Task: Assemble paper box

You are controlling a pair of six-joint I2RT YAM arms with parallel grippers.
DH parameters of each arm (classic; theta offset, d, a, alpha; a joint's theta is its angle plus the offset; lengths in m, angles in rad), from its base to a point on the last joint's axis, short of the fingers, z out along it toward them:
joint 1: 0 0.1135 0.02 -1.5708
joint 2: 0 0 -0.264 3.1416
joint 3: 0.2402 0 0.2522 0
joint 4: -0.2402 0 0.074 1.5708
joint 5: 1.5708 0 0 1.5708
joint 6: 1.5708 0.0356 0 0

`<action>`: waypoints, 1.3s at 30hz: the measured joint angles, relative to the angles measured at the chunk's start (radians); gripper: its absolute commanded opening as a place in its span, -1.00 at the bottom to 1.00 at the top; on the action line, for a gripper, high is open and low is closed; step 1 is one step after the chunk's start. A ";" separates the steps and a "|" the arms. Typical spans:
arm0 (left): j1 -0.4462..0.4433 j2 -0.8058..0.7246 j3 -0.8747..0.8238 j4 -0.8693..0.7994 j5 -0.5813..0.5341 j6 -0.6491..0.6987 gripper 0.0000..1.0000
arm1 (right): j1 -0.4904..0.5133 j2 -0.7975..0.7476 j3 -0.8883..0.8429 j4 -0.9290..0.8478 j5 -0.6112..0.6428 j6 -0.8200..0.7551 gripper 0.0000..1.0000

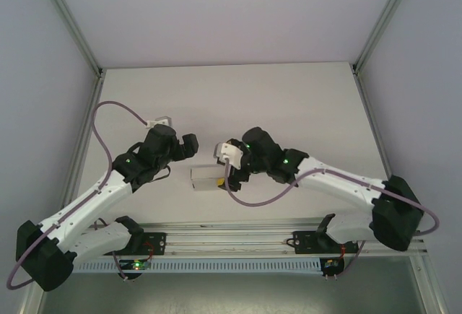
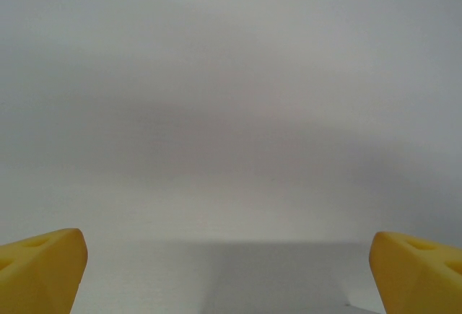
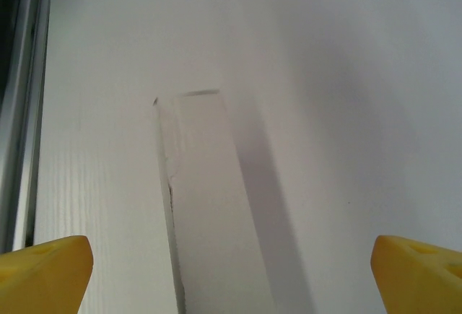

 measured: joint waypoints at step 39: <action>0.000 -0.049 -0.046 -0.027 -0.038 0.030 1.00 | 0.097 0.266 -0.048 0.301 0.833 -0.457 -0.18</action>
